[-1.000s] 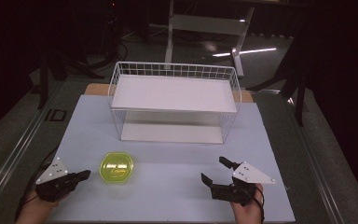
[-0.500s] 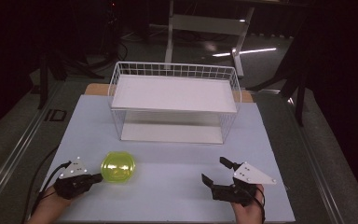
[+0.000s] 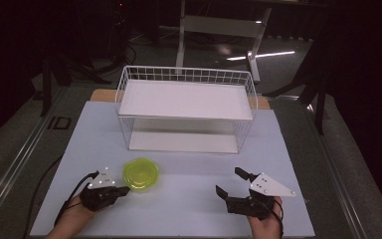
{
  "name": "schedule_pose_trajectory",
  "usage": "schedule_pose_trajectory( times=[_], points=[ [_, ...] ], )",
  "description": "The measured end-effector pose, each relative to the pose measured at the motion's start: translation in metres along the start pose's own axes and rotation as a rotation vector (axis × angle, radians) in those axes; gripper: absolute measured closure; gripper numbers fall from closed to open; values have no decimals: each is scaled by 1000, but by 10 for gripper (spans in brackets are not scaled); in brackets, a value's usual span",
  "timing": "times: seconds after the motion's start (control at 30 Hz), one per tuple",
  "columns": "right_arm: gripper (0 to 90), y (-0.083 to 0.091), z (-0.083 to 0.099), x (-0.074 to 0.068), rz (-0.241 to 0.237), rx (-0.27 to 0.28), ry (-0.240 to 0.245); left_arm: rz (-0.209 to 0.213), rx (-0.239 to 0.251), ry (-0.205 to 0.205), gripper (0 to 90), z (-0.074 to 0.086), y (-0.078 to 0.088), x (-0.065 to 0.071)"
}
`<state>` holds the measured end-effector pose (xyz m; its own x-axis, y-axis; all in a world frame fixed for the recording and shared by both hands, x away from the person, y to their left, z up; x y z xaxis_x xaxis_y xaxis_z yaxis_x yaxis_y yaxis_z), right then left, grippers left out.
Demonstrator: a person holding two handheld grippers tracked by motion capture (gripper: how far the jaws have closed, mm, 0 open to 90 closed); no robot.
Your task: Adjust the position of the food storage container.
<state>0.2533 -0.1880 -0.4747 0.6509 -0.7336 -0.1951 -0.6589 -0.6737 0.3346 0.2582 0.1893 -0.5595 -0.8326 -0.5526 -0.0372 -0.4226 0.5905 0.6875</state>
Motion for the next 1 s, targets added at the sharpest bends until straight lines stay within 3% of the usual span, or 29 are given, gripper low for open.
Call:
schedule_pose_trajectory(
  times=[0.17,0.37,0.53,0.77,1.0],
  points=[
    [143,0,0,1,1,0,-1,-6,-14,-14,900,3,5,0],
    [143,0,0,0,0,0,-1,-76,-2,23,900,6,13,-24],
    [143,0,0,1,0,-2,-4,-86,-7,45,900,5,7,-37],
    [143,1,0,2,2,1,-4,-32,-37,12,900,-1,-8,-21],
    [143,1,0,0,0,0,-2,5,-32,-5,900,-16,-24,-8]
  ],
)
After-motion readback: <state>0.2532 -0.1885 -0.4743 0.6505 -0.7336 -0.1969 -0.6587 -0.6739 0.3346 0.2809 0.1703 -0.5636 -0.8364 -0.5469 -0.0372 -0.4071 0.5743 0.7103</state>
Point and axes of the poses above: each handheld gripper's, and its own axes: y roughly backward along the jaws, z roughly out of its underside, x roughly to its right, the point moved 5 cm from there along -y, roughly forward along the jaws, and after that the axes turned 9 degrees about -y, right-handed, at the moved point
